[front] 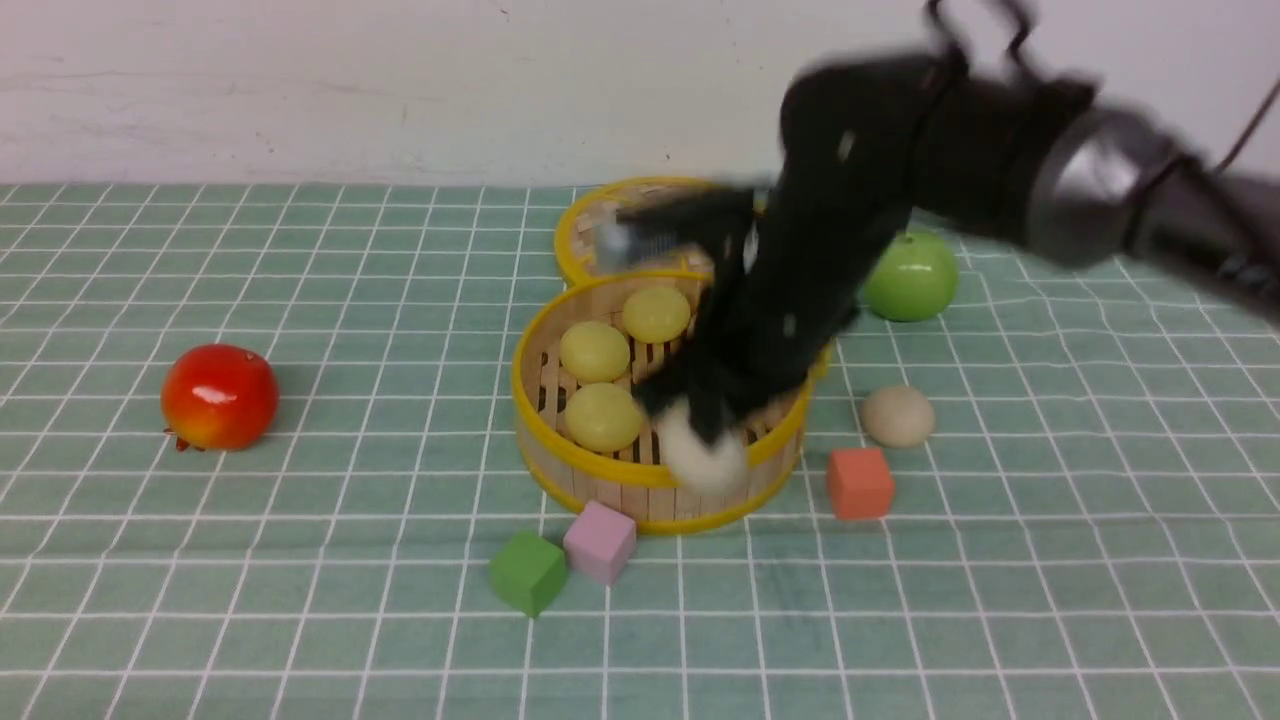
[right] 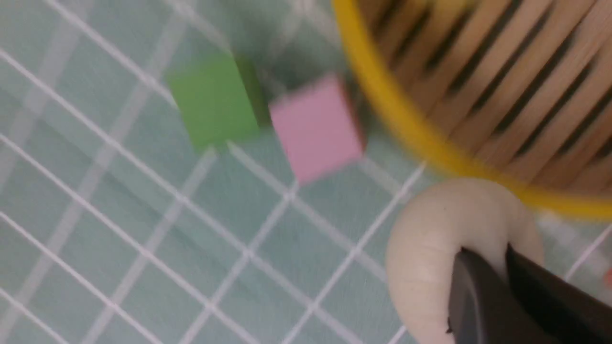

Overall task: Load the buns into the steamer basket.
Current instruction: Use the right arm to put the steamed stuffed bun into the steamer

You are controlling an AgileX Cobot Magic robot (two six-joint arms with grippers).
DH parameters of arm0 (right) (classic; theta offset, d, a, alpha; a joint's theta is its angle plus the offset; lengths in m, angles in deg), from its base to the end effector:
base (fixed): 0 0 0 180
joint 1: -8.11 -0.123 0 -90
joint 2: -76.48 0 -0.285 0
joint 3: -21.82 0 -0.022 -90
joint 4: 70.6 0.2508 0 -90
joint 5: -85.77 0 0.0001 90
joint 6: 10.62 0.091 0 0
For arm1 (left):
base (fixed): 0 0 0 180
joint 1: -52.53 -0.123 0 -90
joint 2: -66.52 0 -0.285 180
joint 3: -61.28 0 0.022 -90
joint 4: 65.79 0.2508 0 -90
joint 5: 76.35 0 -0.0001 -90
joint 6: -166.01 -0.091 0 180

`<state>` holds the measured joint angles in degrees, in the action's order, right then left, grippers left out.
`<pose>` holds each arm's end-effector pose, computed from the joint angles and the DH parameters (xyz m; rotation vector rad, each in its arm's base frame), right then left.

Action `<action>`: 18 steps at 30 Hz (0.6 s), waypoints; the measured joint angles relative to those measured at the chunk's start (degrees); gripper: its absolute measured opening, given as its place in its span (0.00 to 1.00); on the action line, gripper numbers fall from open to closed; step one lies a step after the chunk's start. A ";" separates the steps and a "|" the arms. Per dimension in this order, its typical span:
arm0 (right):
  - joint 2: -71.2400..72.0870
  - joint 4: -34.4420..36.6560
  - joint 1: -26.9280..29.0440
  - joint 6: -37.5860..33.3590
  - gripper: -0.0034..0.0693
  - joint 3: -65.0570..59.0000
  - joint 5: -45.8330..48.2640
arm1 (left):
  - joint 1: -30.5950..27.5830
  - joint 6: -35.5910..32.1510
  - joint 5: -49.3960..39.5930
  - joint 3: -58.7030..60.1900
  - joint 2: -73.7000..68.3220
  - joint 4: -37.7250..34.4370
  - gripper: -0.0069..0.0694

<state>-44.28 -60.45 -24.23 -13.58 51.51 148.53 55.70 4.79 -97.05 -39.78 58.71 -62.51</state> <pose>0.3616 0.2458 0.3048 -0.7662 2.6078 0.3925 0.0536 -0.0011 0.1706 -0.2192 1.8672 -0.2077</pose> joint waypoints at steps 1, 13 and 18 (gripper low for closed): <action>0.14 0.06 0.48 -0.13 0.06 2.30 -1.43 | 0.00 0.00 0.00 0.00 0.00 0.00 0.40; -13.10 -0.55 4.14 -0.19 0.06 7.11 -19.76 | 0.00 0.00 0.00 0.00 0.00 0.00 0.40; -16.22 -1.58 4.14 1.54 0.10 7.05 -21.23 | 0.00 0.00 0.00 0.00 0.00 0.00 0.40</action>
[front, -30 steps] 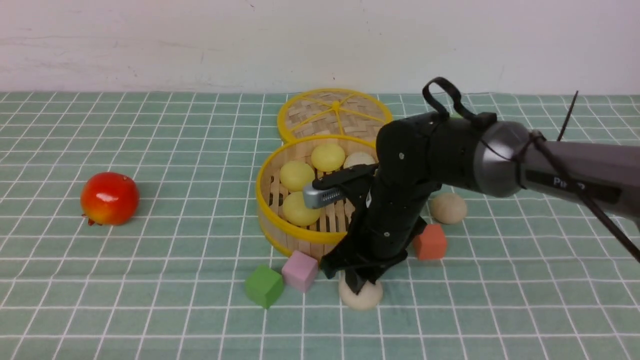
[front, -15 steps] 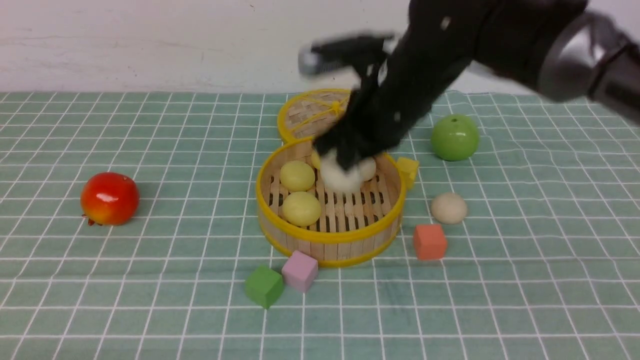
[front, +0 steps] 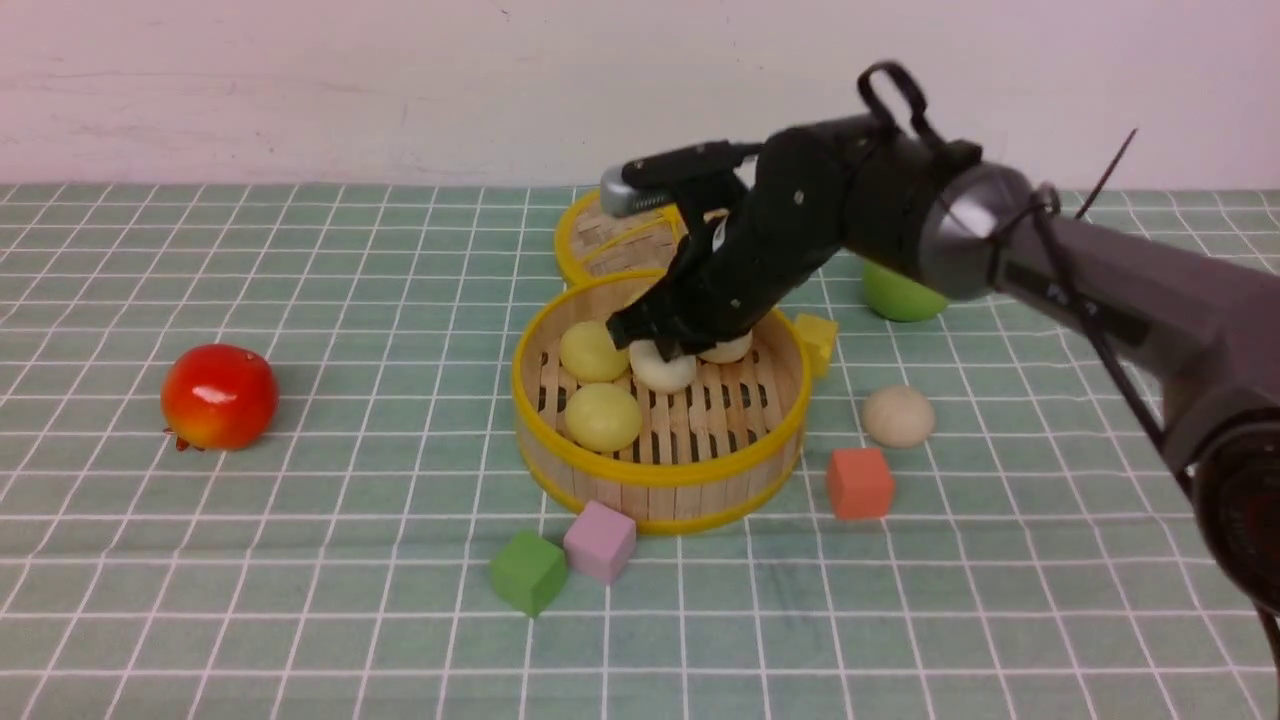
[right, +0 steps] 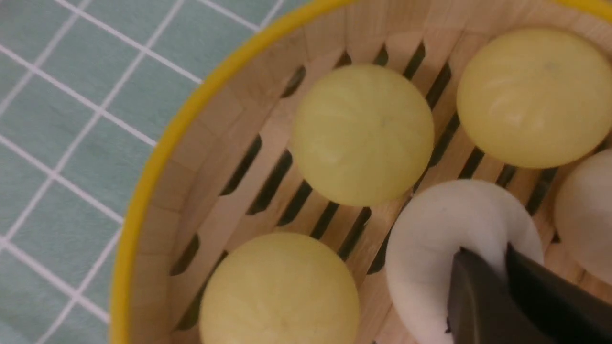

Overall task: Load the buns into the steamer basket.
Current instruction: Use the right arm to put the steamed stuffed bun into the steamer, then use the right arm to grab a steamed stuffed bun

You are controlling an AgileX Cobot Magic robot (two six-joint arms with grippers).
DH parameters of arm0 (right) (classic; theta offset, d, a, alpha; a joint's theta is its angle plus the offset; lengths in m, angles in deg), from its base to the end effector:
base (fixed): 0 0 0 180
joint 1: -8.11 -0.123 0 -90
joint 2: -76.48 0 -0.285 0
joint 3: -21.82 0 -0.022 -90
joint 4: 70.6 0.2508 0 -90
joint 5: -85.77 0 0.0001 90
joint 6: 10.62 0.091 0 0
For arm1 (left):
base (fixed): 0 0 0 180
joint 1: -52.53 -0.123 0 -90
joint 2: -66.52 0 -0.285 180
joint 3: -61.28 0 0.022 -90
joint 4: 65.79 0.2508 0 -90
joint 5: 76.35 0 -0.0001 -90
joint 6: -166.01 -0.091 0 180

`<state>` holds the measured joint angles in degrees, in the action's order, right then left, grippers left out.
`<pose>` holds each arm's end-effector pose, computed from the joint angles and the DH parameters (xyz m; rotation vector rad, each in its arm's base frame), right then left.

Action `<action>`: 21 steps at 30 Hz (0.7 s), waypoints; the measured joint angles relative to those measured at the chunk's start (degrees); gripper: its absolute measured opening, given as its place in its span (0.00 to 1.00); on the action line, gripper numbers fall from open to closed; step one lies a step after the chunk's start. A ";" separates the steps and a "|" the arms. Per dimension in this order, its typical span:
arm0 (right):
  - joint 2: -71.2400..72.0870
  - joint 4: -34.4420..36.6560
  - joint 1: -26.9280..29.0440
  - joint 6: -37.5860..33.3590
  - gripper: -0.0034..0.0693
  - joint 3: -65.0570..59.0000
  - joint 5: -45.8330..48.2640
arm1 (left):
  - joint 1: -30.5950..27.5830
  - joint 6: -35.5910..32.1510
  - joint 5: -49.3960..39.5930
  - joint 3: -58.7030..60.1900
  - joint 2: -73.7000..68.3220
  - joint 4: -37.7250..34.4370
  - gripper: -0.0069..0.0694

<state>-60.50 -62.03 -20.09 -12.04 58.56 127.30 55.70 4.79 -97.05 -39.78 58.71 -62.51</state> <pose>0.4500 0.2515 0.2236 -0.5446 2.4397 0.3684 0.0536 -0.0011 0.1706 -0.2192 1.8672 -0.2077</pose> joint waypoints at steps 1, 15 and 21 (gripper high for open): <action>-0.63 -1.06 0.00 1.42 0.15 0.00 -0.15 | 0.00 0.00 0.00 0.00 0.00 0.00 0.40; 9.72 -7.25 2.03 4.22 0.85 -0.27 4.52 | 0.00 0.00 0.00 0.00 0.00 0.00 0.40; 12.43 -10.35 9.12 6.23 0.84 -0.06 15.14 | 0.00 0.00 0.00 0.00 0.00 0.00 0.40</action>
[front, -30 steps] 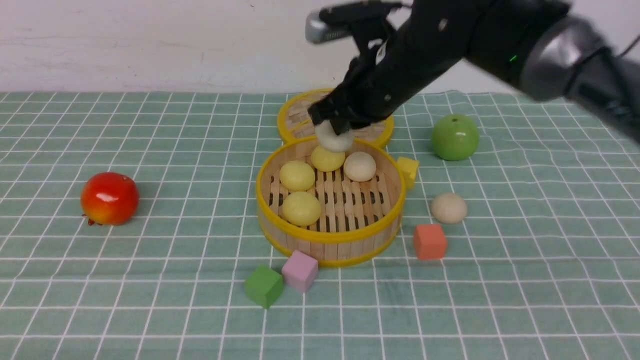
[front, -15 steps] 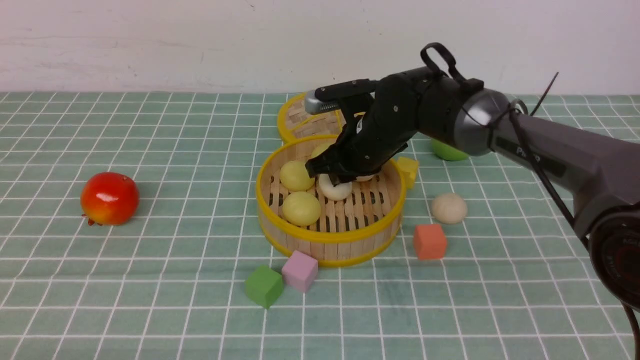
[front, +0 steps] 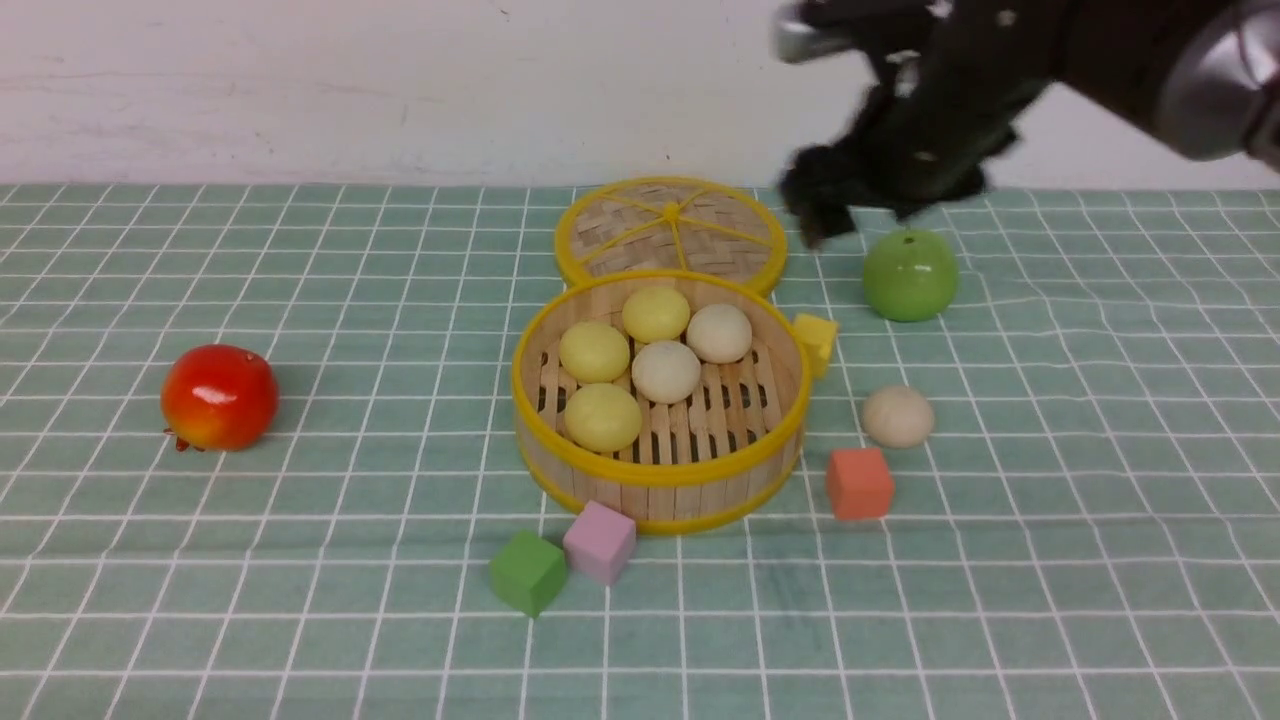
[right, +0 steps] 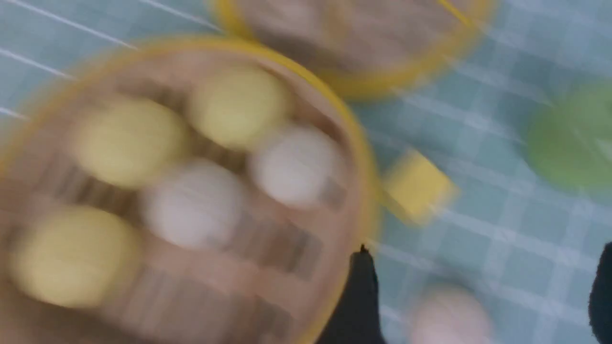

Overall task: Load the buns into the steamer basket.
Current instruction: Use the right arm to grab a steamed stuffed bun

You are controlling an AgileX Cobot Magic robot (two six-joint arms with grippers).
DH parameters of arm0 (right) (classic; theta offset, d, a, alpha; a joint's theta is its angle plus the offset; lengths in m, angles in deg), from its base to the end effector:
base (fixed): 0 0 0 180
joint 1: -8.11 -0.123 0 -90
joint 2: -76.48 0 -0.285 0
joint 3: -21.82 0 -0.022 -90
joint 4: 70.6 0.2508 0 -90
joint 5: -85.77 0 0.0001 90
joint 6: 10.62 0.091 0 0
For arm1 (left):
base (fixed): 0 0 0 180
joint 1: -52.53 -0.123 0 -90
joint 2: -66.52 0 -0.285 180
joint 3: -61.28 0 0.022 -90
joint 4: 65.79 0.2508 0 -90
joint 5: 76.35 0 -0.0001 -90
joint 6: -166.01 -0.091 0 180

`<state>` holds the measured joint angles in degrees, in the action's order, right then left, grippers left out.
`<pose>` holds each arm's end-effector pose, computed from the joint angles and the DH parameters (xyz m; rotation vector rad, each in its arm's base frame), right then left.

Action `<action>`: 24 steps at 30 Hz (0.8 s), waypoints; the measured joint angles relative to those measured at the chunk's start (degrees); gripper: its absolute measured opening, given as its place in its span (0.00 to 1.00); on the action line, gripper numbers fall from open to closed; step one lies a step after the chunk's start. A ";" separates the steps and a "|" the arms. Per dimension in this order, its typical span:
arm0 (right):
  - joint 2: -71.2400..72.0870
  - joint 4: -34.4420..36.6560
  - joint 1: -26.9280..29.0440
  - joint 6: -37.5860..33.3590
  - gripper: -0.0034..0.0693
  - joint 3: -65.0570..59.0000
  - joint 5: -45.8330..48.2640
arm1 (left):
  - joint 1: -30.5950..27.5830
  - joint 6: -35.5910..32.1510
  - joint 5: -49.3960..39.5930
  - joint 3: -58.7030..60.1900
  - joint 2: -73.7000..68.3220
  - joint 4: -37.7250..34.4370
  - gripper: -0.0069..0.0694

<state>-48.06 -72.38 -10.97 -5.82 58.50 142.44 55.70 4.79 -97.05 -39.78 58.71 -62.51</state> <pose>0.4394 0.1495 0.3150 -0.3250 2.5057 0.1283 0.0536 -0.0011 0.1706 -0.2192 1.8672 -0.2077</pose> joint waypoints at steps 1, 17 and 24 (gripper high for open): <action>-1.14 -0.07 1.71 0.45 0.80 -0.63 2.46 | 0.00 0.00 0.00 0.00 0.00 0.00 0.40; -12.55 4.50 6.33 0.70 0.43 -2.80 1.12 | 0.00 0.00 0.00 0.00 0.00 0.00 0.40; -12.73 4.71 6.33 0.70 0.09 -2.69 1.17 | 0.00 0.00 0.00 0.00 0.00 0.00 0.40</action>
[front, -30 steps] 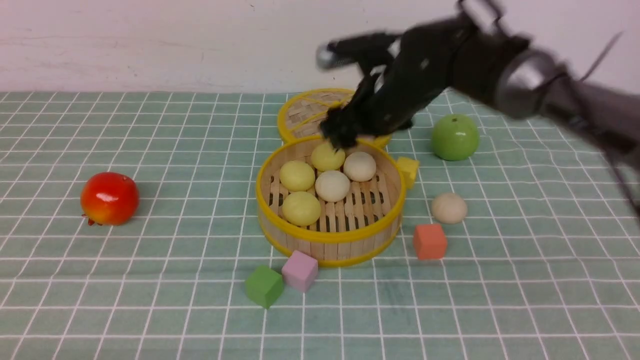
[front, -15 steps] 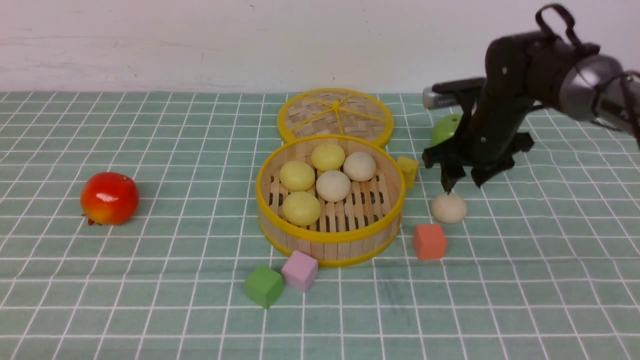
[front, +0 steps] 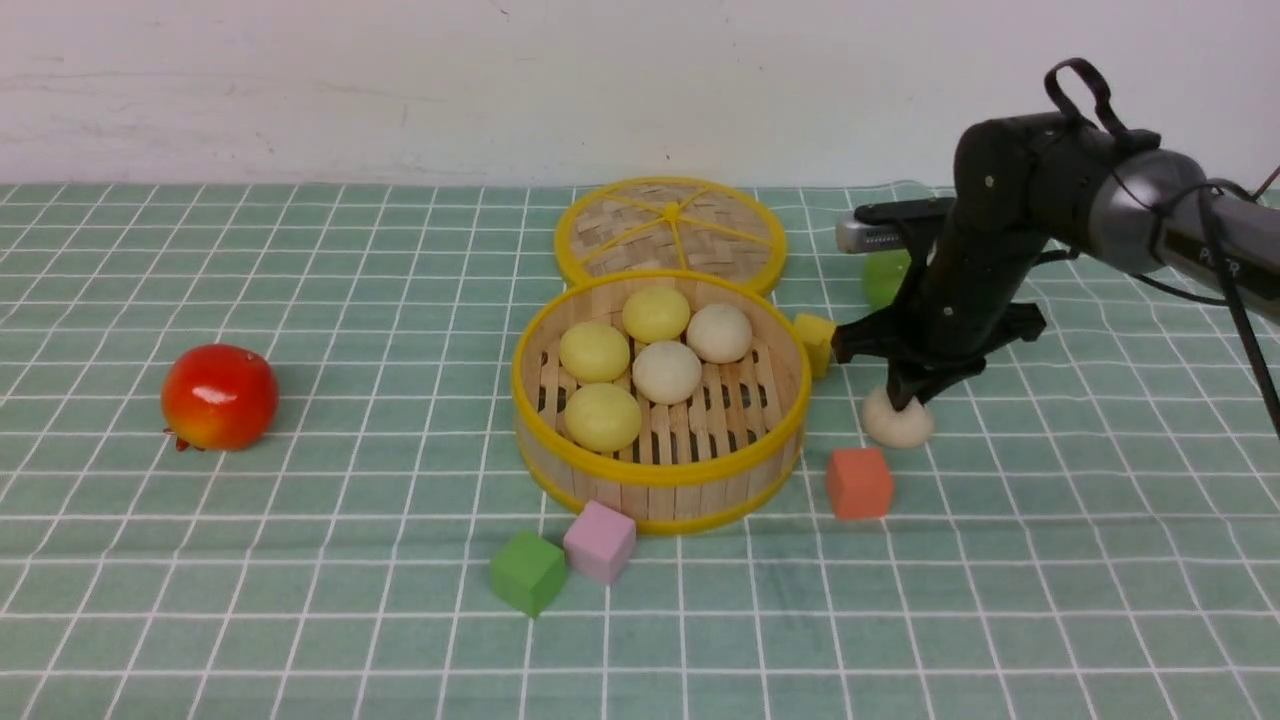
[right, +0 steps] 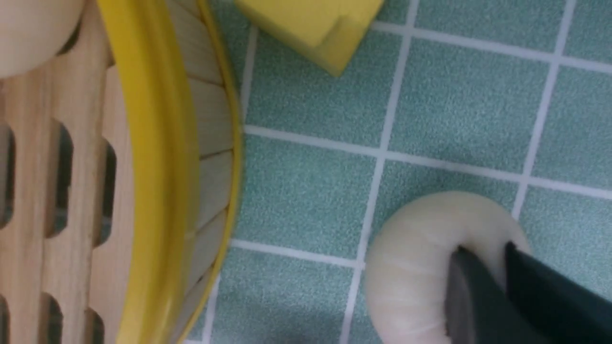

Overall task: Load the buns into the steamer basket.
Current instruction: Use the right arm to grab a steamed stuffed bun, then use the right arm to put the steamed stuffed bun into the steamer

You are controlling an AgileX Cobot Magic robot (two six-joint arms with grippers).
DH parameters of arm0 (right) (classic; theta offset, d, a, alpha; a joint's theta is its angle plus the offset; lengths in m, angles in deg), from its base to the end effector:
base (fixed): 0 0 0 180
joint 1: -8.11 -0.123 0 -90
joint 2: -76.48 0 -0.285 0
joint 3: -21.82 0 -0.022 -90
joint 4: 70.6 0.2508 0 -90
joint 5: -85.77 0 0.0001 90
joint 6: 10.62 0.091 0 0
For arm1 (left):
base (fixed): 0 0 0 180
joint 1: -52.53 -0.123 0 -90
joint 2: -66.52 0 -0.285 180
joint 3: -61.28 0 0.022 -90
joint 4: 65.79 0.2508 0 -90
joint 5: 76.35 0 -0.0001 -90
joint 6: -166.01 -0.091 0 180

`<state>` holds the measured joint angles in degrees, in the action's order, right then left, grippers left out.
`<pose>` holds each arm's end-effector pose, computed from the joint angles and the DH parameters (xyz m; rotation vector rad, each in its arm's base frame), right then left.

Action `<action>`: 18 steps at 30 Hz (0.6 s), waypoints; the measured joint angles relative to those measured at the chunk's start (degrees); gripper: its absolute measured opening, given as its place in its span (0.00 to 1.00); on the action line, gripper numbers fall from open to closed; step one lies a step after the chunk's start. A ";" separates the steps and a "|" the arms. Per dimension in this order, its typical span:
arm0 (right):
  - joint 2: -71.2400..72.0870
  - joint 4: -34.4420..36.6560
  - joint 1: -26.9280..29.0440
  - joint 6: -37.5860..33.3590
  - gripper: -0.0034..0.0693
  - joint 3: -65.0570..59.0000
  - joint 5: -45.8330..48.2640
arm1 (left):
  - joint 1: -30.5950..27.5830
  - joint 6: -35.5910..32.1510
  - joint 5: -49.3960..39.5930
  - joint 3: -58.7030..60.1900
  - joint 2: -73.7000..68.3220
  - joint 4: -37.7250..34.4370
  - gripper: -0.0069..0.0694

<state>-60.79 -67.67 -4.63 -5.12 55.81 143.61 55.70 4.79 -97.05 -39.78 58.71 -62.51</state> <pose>0.4750 0.1114 0.1941 -0.1499 2.8165 0.1409 0.0536 -0.0011 0.1706 -0.2192 1.8672 -0.2077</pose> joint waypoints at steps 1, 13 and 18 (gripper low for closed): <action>0.30 0.14 0.00 0.00 0.07 0.06 0.21 | 0.00 0.00 0.00 0.00 0.00 0.00 0.40; 9.55 12.24 -4.74 -7.38 0.05 6.34 -0.61 | 0.00 0.00 0.00 0.00 0.00 0.00 0.40; 6.26 13.70 -8.50 -9.10 0.06 5.88 -2.22 | 0.00 0.00 0.00 0.00 0.00 0.00 0.40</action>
<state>-54.53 -53.96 -13.13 -14.22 61.69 141.39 55.70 4.79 -97.05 -39.78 58.71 -62.51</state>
